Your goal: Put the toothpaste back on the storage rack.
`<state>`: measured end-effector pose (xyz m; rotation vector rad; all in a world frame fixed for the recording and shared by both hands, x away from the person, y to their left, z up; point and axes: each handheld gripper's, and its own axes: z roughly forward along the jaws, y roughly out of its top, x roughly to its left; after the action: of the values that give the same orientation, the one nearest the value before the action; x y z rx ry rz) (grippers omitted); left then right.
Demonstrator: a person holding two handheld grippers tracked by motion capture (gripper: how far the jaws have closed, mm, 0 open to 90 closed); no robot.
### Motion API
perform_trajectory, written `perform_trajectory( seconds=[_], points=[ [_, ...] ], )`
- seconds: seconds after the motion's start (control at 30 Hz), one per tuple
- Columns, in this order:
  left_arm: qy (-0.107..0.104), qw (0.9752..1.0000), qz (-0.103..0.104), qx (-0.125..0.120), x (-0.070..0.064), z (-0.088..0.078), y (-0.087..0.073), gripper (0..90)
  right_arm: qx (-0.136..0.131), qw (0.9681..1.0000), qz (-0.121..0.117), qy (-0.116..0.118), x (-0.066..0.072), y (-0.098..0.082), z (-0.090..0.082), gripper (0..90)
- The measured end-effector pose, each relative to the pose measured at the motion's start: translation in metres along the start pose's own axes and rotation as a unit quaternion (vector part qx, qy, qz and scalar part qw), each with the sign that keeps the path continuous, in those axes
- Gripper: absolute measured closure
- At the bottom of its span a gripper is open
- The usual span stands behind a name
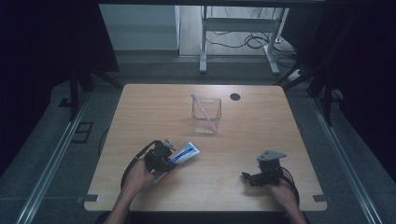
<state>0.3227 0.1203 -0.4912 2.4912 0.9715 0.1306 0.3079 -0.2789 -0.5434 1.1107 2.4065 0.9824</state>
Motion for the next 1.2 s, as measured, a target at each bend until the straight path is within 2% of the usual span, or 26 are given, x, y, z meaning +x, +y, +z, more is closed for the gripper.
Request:
perform_trajectory(
  seconds=[0.2, 0.7, 0.83, 1.03, 1.07, 1.1, 1.2],
  points=[
    [-0.002, 0.9997, -0.006, -0.022, 0.002, -0.007, 0.001, 74.2, 0.000, 1.0000, 0.000, 0.000, 0.000, 0.000, 0.000, 0.0],
    [-0.005, 0.9976, -0.005, -0.068, 0.003, -0.022, 0.012, 74.4, 0.000, 1.0000, -0.002, 0.000, 0.000, 0.000, 0.000, 0.0],
    [-0.006, 0.9970, -0.008, -0.077, 0.004, -0.026, 0.016, 74.5, 0.000, 1.0000, -0.003, 0.000, 0.000, 0.000, 0.000, 0.0],
    [-0.001, 0.9959, -0.002, -0.090, 0.006, -0.033, 0.025, 74.5, 0.000, 1.0000, -0.002, 0.000, 0.000, 0.000, 0.000, 0.0],
    [-0.001, 0.9954, -0.008, -0.096, 0.005, -0.033, 0.026, 74.5, 0.000, 1.0000, -0.002, 0.000, 0.000, 0.000, 0.000, 0.0],
    [0.000, 0.9954, -0.003, -0.095, 0.006, -0.035, 0.028, 74.5, 0.000, 1.0000, -0.002, 0.000, 0.000, 0.000, 0.000, 0.0],
    [0.001, 0.9943, -0.006, -0.107, 0.008, -0.040, 0.034, 74.4, 0.000, 1.0000, -0.003, 0.000, 0.000, 0.000, 0.000, 0.0]
  ],
)
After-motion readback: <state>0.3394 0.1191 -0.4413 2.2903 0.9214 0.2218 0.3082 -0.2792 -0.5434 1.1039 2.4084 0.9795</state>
